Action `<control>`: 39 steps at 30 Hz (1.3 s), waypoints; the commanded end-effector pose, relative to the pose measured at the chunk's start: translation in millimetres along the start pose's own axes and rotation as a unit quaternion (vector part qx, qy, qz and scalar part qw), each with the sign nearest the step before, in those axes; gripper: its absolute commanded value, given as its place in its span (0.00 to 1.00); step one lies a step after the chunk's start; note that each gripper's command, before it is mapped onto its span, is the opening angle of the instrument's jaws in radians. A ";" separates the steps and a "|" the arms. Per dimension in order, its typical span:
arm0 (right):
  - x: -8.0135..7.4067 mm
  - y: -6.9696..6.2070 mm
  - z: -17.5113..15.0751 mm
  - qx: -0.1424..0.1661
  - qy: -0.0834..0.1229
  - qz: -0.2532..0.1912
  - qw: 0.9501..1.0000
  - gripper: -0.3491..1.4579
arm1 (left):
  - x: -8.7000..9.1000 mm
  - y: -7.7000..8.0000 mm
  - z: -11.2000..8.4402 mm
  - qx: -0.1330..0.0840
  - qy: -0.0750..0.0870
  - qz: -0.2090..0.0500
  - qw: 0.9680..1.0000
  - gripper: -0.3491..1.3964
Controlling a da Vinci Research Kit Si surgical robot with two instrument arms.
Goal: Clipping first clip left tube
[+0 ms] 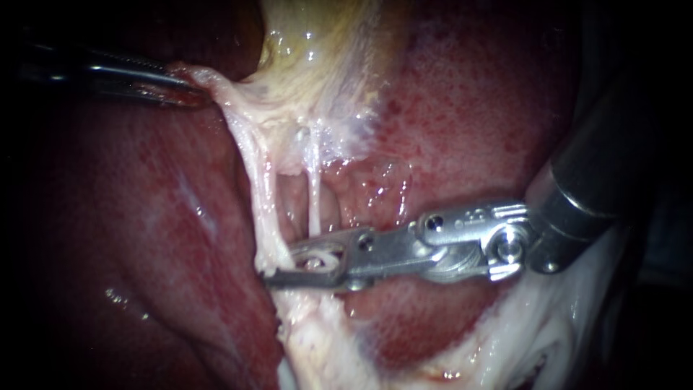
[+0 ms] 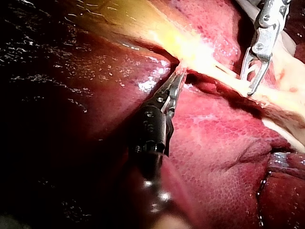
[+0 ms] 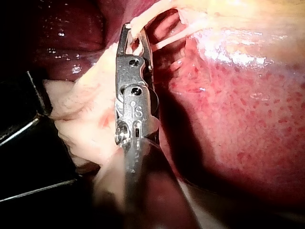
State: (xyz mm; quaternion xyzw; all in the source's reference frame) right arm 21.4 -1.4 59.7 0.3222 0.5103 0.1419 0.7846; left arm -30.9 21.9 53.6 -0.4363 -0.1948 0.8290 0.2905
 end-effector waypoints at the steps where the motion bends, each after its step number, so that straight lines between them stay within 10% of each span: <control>1: 0.0 0.0 0.0 0.000 0.000 0.000 1.000 0.15 | 0.0 0.0 0.0 0.000 0.000 0.000 1.000 0.00; 15: 0.1 0.3 0.2 0.001 0.012 0.001 1.000 0.44 | 0.0 0.0 0.0 0.000 0.000 0.000 1.000 0.00; 28: -0.7 2.0 0.6 0.033 0.069 0.083 0.994 0.46 | 0.0 0.0 0.0 0.000 0.000 0.000 1.000 0.00; 39: -3.0 2.2 2.5 0.099 0.054 0.109 0.988 0.45 | 0.0 0.0 0.2 0.001 0.000 0.000 1.000 0.00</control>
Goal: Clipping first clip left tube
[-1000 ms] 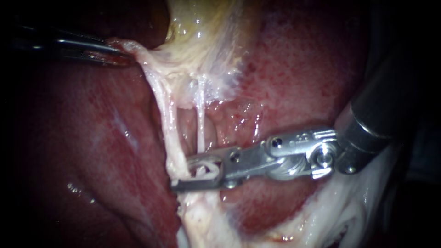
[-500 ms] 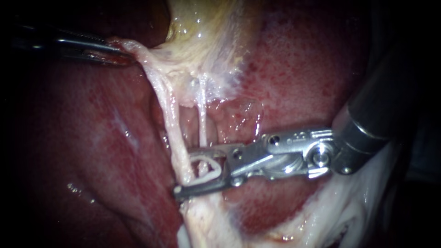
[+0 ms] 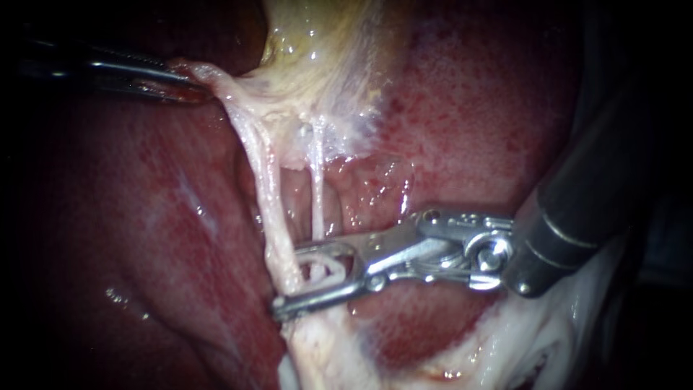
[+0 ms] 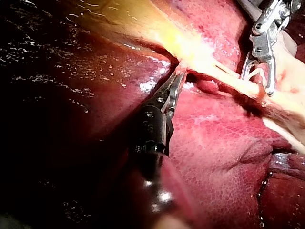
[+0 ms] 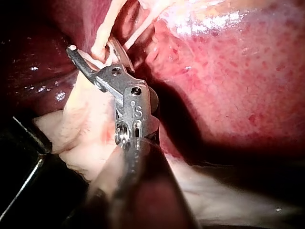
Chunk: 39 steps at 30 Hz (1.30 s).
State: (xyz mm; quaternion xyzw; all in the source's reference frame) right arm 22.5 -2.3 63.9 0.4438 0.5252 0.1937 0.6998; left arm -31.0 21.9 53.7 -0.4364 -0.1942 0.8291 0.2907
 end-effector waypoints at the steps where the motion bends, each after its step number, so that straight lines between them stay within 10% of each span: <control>1: -0.3 0.0 0.2 0.001 -0.002 0.004 1.000 0.45 | 0.0 0.0 0.0 0.000 0.000 0.000 1.000 0.00; 15: -2.0 2.0 -0.8 0.004 -0.002 0.020 1.000 0.46 | -0.1 0.0 0.1 0.001 0.000 0.000 1.000 0.00; 39: -0.4 1.6 2.2 0.051 0.015 0.022 0.998 0.45 | -0.1 0.0 0.1 0.001 0.000 0.000 1.000 0.00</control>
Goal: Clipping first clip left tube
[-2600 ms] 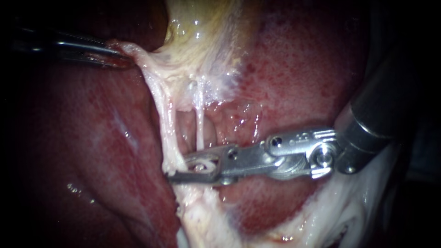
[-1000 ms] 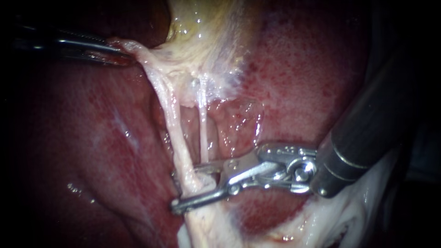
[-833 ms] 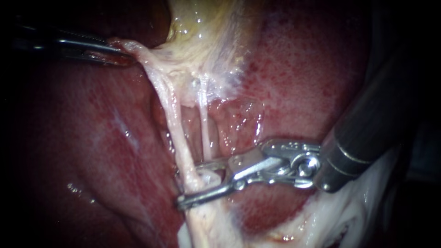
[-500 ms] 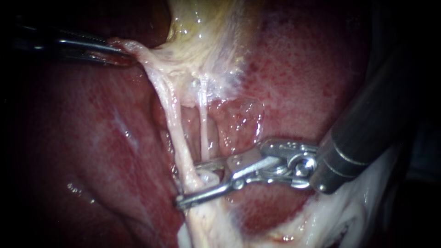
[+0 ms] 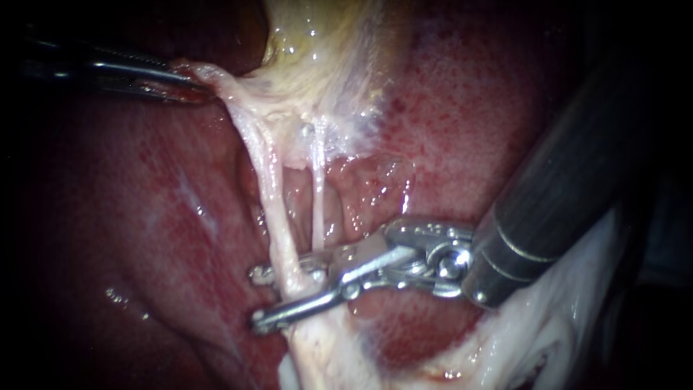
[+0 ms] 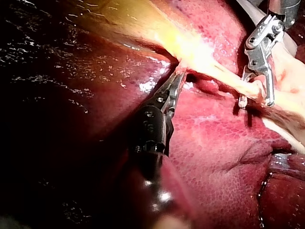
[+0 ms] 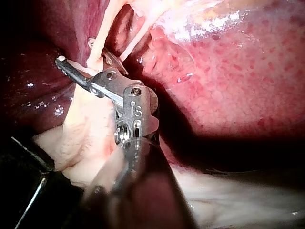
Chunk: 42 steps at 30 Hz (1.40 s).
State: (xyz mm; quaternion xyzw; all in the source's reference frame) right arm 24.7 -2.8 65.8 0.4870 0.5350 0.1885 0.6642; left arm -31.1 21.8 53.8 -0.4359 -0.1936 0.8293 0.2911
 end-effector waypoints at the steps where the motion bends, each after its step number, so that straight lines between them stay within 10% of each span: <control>1: 0.2 -0.3 0.0 0.001 0.000 0.000 1.000 0.45 | 0.0 0.0 0.0 0.000 0.000 0.000 1.000 0.00; 14: 3.2 -4.6 0.8 0.010 0.001 0.006 1.000 0.42 | -0.1 -0.1 0.0 0.000 0.000 0.000 1.000 0.00; 42: 3.0 -3.7 0.0 0.009 -0.003 0.042 0.999 0.00 | -0.1 -0.2 0.0 0.000 0.000 0.000 1.000 0.00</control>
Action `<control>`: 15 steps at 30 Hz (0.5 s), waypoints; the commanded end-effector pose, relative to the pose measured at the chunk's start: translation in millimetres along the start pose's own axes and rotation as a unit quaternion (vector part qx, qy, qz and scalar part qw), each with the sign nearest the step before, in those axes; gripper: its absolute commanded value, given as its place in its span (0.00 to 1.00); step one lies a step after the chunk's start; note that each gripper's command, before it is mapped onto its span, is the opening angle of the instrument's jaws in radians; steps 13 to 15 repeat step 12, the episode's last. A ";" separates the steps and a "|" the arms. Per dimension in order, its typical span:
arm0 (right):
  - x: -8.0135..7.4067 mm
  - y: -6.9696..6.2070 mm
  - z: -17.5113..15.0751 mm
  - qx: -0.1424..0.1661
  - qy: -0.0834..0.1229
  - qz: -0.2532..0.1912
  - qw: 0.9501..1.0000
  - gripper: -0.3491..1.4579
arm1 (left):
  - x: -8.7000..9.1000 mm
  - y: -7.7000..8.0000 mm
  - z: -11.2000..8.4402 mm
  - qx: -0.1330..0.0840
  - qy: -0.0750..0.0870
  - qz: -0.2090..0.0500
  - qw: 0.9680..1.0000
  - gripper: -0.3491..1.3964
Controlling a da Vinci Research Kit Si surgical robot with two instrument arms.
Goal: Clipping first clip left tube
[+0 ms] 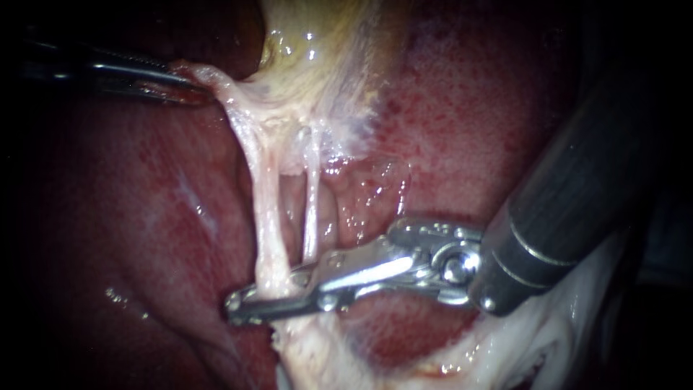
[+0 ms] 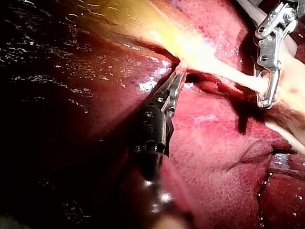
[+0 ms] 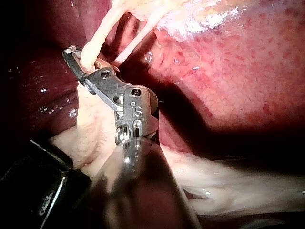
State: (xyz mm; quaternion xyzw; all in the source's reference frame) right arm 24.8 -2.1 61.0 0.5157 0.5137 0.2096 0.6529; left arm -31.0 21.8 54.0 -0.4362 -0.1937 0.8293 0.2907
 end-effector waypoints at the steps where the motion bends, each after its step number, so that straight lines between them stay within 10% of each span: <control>1: -0.1 -0.1 0.0 0.000 0.000 0.003 1.000 0.00 | 0.0 0.0 0.0 0.000 0.000 0.000 1.000 0.00; 15: -0.2 0.1 0.0 0.002 -0.002 0.003 1.000 0.00 | 0.0 0.0 0.1 0.000 0.000 0.000 1.000 0.00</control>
